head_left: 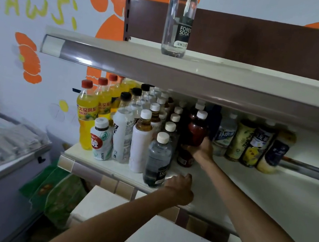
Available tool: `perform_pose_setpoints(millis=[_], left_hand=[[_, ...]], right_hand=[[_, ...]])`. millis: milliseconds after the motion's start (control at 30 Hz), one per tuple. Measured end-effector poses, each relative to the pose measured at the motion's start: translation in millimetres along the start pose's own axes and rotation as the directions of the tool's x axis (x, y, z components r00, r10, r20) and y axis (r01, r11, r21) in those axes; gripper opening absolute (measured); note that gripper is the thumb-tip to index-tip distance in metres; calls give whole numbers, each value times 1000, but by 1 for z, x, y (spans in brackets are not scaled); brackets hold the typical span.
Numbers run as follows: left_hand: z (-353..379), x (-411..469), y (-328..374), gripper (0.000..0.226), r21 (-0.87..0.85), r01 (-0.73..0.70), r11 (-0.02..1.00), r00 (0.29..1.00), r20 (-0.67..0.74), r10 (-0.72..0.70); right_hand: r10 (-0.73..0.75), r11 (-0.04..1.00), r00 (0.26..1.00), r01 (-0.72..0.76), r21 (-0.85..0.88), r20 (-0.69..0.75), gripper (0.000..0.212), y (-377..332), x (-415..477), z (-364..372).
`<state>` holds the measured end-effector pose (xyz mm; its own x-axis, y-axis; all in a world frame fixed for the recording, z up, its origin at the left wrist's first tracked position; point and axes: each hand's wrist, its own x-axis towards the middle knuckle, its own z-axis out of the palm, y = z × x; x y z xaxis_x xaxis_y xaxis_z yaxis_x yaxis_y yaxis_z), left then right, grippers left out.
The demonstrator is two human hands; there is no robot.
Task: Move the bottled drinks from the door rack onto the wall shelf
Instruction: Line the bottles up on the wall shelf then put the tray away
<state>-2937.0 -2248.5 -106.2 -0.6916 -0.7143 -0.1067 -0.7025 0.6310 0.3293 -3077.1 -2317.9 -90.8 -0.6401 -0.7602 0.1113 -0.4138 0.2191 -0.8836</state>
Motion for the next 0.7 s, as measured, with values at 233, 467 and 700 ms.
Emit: perform_pose_setpoints(millis=[233,467,700], left_hand=[[-5,1,-6,49,-61,-48,997,998,47,51],[-2,5,-4,47,-70,-35,997,998,57,39],[-2,8,-6,47,-78,-39,996,996,78,45]], right_hand=[[28,998,998,-25,-62,56,64,7,-18,5],[5,977,1000,-8,-211,-14,63,-7,-15,15],[52,965,998,-45,-257,21,71,-11,-5,14]])
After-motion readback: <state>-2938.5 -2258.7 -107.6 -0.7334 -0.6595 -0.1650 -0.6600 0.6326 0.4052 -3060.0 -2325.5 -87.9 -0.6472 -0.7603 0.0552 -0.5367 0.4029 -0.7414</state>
